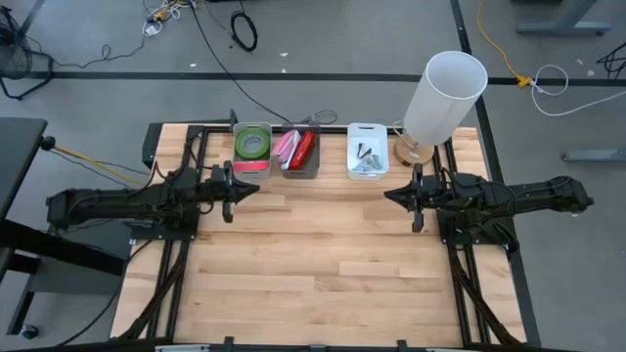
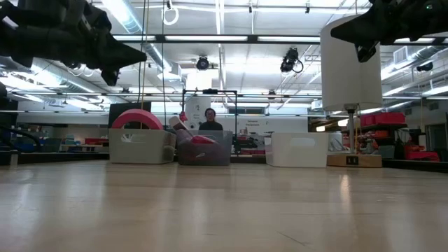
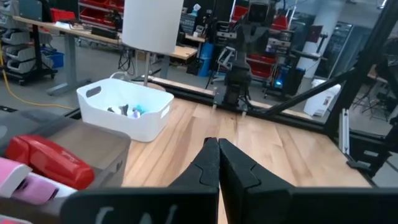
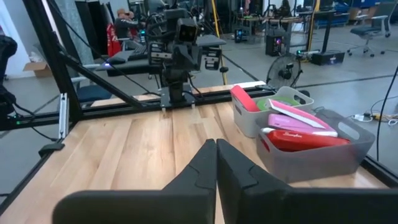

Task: Pick and place Stapler, Stapler remover, tape
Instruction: Return to Home Position

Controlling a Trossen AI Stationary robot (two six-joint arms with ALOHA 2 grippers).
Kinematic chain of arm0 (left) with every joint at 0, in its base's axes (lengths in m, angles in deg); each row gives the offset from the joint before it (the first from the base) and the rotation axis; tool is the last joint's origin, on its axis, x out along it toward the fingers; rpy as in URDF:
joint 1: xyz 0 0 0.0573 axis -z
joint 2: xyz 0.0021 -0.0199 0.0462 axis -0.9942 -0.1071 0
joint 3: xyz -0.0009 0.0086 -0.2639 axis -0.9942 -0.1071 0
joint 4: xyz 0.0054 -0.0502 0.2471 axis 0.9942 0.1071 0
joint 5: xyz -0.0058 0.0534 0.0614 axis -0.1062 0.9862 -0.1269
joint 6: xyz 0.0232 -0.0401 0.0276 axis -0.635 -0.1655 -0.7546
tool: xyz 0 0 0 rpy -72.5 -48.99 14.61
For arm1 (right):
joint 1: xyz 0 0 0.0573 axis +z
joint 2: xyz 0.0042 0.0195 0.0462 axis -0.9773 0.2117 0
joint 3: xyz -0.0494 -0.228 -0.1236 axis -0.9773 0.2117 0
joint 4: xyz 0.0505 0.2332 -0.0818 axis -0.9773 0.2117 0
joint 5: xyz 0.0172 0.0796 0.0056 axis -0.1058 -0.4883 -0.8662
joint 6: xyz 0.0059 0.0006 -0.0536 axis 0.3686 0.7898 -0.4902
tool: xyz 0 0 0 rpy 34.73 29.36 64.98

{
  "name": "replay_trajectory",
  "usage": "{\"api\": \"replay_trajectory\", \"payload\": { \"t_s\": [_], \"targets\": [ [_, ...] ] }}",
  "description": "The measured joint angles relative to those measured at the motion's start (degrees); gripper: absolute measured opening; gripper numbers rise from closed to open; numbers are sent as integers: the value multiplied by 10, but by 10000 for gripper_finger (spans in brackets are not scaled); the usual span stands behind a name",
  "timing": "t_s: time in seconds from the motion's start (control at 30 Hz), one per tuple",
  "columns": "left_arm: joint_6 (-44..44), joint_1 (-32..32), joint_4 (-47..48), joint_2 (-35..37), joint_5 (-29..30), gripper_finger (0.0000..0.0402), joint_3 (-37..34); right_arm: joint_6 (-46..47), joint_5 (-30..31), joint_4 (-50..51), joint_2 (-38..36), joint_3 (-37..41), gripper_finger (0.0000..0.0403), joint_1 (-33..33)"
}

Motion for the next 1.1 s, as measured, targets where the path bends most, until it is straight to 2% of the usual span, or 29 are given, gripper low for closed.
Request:
{"api": "replay_trajectory", "payload": {
  "t_s": [0.4, 0.77, 1.1],
  "targets": [
    [-2, -14, -7, 5, 14, 0, -5, 0, 0, 0, 6, 0, 11, 0],
    [-31, -13, -7, 6, -28, 0, -4, 0, 0, 0, 6, 0, 11, 0],
    [-63, -12, 31, 111, -29, 0, -4, 0, 0, 0, 6, 0, 11, 0]
  ]
}}
